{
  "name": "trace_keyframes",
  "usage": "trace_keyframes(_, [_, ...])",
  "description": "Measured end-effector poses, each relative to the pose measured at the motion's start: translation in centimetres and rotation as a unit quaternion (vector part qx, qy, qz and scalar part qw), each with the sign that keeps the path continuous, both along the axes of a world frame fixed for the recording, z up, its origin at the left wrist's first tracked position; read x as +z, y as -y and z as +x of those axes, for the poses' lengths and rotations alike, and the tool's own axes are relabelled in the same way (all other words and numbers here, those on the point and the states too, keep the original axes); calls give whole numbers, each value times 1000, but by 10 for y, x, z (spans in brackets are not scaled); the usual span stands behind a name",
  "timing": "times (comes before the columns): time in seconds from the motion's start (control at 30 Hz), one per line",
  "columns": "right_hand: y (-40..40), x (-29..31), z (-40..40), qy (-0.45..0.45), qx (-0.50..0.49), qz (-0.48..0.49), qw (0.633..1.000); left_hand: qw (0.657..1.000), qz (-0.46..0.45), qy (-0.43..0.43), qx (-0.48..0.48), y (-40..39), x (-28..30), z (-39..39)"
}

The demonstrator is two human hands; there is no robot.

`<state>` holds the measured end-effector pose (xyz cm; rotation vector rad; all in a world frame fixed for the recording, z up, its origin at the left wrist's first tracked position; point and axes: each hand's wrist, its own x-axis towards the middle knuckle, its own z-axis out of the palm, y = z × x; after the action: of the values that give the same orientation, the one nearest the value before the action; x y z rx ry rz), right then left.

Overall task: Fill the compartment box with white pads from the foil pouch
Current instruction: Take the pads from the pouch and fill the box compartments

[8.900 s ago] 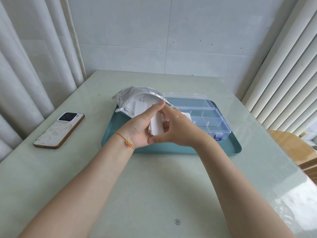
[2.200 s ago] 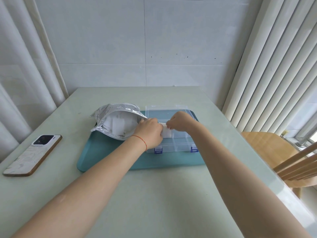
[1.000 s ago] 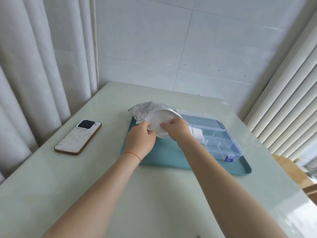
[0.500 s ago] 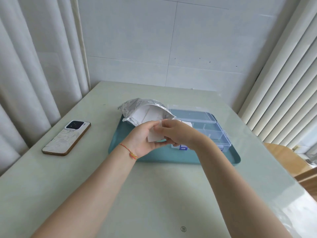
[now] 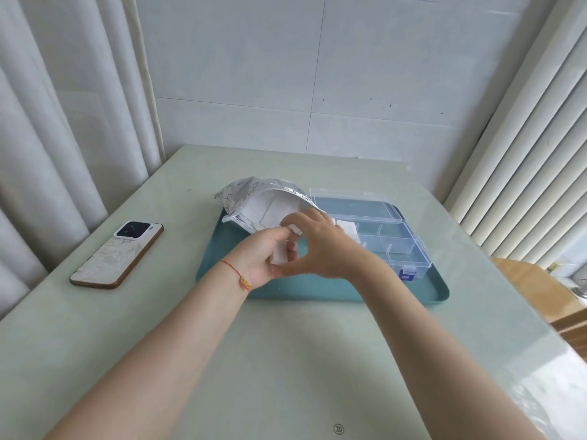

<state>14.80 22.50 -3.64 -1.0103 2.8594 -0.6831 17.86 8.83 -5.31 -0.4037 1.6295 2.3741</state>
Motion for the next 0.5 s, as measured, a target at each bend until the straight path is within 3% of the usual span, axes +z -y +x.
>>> trace_keyframes(0.1, [-1,4,-8,64,-57,-26,996,998,-21,17,54,6,-3,-1])
trace_keyframes(0.27, [8,4,-18,53,-186,-77,978,993,-69,7,92,20,-10,1])
trace_keyframes(0.5, [38,5,-27,95,-226,3,970,983,-136,-46,118,27,-8,2])
